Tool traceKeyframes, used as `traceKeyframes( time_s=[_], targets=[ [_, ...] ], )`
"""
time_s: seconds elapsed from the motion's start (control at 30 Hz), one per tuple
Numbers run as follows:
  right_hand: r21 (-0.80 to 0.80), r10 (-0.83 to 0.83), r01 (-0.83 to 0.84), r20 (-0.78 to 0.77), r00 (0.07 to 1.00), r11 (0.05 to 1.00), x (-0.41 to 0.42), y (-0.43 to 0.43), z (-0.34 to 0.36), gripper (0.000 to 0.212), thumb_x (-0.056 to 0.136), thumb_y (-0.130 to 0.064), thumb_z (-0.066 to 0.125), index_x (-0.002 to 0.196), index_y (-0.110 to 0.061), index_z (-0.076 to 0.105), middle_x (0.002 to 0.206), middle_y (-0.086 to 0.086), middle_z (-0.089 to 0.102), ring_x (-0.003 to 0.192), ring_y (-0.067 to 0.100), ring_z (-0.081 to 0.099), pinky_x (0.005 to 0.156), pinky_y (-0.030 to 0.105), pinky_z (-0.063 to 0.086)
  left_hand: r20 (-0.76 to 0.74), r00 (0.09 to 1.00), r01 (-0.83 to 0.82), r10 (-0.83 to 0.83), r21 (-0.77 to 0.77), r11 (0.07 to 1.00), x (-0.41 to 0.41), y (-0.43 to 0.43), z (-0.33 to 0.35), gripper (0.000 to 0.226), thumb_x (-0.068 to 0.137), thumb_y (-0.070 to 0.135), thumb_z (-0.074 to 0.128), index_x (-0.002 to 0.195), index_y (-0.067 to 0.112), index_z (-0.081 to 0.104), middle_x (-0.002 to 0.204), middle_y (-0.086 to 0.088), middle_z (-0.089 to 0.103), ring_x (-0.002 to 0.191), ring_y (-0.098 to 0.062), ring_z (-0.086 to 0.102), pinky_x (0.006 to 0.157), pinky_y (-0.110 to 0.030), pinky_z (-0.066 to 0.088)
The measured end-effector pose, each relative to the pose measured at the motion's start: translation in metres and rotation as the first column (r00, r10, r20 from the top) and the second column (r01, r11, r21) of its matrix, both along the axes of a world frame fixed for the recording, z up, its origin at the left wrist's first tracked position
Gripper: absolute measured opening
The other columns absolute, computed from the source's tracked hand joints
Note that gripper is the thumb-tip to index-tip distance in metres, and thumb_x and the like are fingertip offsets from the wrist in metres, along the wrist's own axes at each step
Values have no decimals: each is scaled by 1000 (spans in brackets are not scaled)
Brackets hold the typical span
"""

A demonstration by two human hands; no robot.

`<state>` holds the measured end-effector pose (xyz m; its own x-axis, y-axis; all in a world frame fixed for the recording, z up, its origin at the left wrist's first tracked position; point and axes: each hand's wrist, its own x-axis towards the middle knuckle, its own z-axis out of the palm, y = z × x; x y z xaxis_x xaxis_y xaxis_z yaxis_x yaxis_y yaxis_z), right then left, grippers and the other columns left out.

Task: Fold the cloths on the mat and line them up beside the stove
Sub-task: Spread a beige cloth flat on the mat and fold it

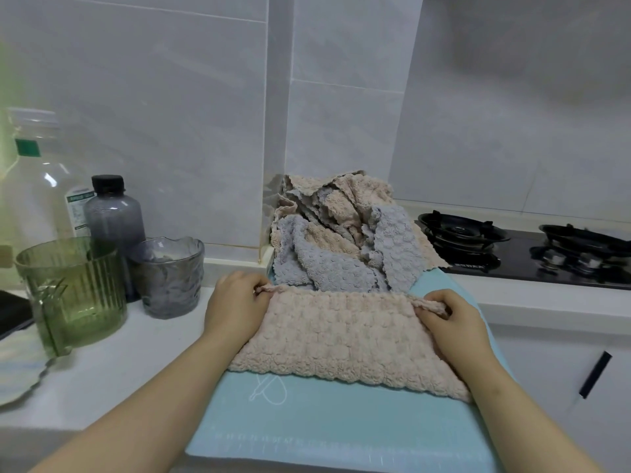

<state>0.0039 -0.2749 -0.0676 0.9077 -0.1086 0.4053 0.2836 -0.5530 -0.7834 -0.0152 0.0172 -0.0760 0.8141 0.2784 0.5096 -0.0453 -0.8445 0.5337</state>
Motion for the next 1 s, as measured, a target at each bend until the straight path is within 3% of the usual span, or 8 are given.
traceKeyframes(
  time_s=[0.2, 0.33, 0.43, 0.53, 0.6, 0.73, 0.83, 1.0],
  targets=[
    [305, 97, -114, 69, 993, 945, -4, -2, 2, 25, 83, 0, 63, 75, -23, 59, 77, -3, 59, 70, 11, 51, 62, 18, 41, -294, 952, 98, -87, 20, 995, 0, -5, 1, 36, 94, 29, 44, 130, 33, 46, 129, 3, 53, 132, -20, 29, 102, -34, 30],
    [387, 114, -136, 79, 990, 912, -5, -2, 3, 26, 83, 2, 63, 76, -22, 59, 77, -2, 59, 69, 10, 51, 61, 17, 42, -405, 914, 88, -3, 191, 978, 3, -8, 3, 42, 96, 39, 35, 138, 33, 37, 144, 7, 36, 134, -21, 23, 106, -37, 23],
    [380, 134, -154, 77, 988, 912, -6, -1, 4, 22, 85, -1, 62, 78, -22, 58, 79, -1, 58, 71, 11, 51, 65, 23, 41, -392, 920, 64, 8, 170, 983, 2, -8, 3, 33, 95, 38, 40, 125, 30, 48, 135, 3, 41, 127, -22, 28, 101, -34, 26],
    [300, 129, -147, 79, 988, 942, -5, 0, 2, 21, 87, -6, 61, 79, -25, 56, 78, -4, 58, 71, 9, 51, 64, 23, 39, -176, 984, 30, -30, -4, 1000, -2, -4, 4, 5, 89, 27, 53, 90, 32, 55, 115, 2, 53, 115, -23, 37, 91, -33, 32],
    [236, 98, -118, 95, 991, 965, -6, 0, 2, 21, 88, -10, 61, 80, -28, 55, 79, -9, 59, 73, 5, 52, 67, 22, 39, -19, 996, 87, -91, -148, 985, -7, -4, 7, 20, 86, 17, 57, 76, 33, 51, 99, 4, 58, 105, -21, 45, 81, -31, 37],
    [157, 57, -85, 174, 983, 984, -7, -2, 5, 20, 87, -14, 62, 82, -32, 57, 88, -16, 62, 84, -4, 55, 76, 18, 41, 209, 957, 287, -203, -551, 784, -16, -14, 17, 20, 91, 11, 55, 81, 29, 50, 69, 2, 56, 61, -16, 46, 53, -27, 33],
    [209, 8, -57, 231, 973, 976, -4, -4, 10, 18, 87, -10, 62, 83, -27, 59, 87, -18, 61, 81, -13, 55, 77, 17, 40, 220, 948, 318, -229, -679, 662, -9, -13, 14, 21, 93, 13, 53, 84, 31, 49, 66, -6, 53, 54, -18, 43, 51, -28, 31],
    [10, -32, 31, 76, 997, 999, 13, -6, 27, 18, 91, -14, 58, 107, -19, 62, 92, -2, 61, 92, 17, 52, 80, 25, 35, 101, 973, 225, -210, -641, 734, 3, -13, 6, 21, 94, 12, 45, 80, 27, 42, 59, -6, 39, 51, -17, 33, 50, -29, 23]
  ],
)
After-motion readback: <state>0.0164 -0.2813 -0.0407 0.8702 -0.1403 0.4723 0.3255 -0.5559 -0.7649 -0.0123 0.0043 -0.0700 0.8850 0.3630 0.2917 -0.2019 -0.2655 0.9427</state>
